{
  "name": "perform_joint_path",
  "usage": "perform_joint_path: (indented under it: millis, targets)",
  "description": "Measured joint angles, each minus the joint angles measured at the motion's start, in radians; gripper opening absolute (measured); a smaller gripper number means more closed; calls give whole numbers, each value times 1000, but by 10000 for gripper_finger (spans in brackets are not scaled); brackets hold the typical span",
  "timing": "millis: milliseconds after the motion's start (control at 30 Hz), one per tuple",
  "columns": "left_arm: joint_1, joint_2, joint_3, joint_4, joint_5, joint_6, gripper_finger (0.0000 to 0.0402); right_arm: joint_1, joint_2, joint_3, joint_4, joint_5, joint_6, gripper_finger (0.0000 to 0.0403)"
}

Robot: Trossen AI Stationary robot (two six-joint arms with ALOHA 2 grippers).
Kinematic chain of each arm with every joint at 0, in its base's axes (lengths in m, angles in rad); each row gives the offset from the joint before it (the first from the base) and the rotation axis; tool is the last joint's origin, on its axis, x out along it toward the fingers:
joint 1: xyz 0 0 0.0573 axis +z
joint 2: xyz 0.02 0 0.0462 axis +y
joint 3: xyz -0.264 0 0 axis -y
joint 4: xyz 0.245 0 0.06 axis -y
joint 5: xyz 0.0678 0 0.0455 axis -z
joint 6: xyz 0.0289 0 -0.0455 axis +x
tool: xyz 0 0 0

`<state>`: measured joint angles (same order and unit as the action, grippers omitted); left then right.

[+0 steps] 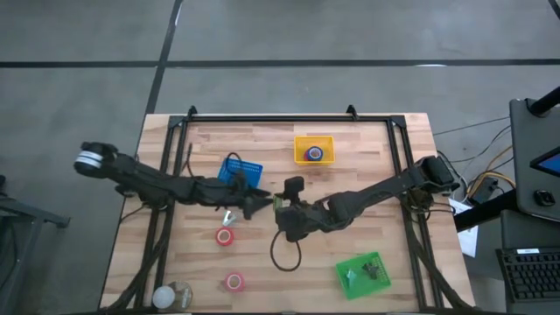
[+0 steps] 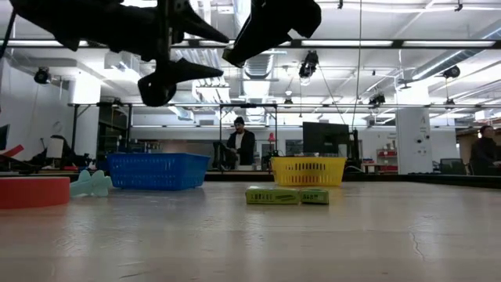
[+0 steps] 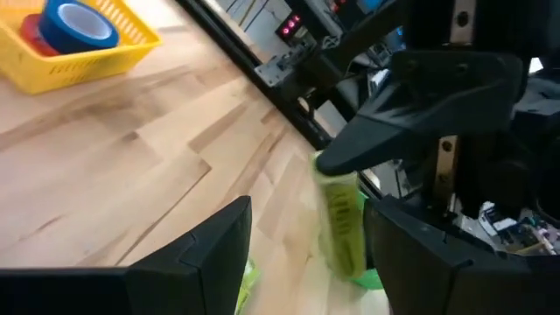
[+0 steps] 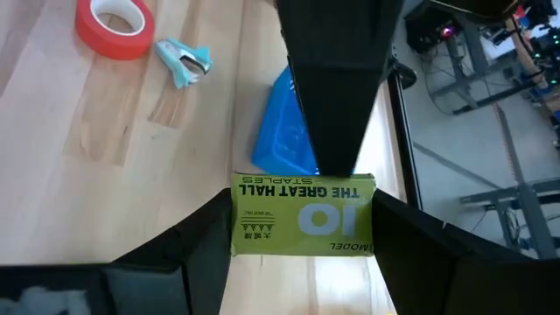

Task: Pick and place Stapler, Stapler remover, tape
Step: Put the right green stapler pin box into the blue bin

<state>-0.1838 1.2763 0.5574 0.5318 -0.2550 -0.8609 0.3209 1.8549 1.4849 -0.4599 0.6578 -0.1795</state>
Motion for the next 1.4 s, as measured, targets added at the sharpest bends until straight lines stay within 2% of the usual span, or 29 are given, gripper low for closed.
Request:
perform_joint_path:
  millis: [267,433,567,833,1167,1267,1400]
  targets:
    - [-7,64,45,1,8,25,224,-5,0,0,15,0,-4,231]
    - [-7,87,50,3,11,44,207,-5,0,0,22,-4,-4,231]
    - [-7,88,50,9,11,57,165,-5,1,-1,27,-9,-8,231]
    - [-7,69,47,15,14,115,43,-6,2,-1,34,-2,-6,234]
    - [-6,64,43,-52,-12,153,48,-4,1,0,-24,-11,37,284]
    - [-2,54,43,-132,-53,138,58,-4,1,0,-78,-10,84,294]
    - [6,12,42,-292,-155,124,50,-2,1,0,-164,-8,171,299]
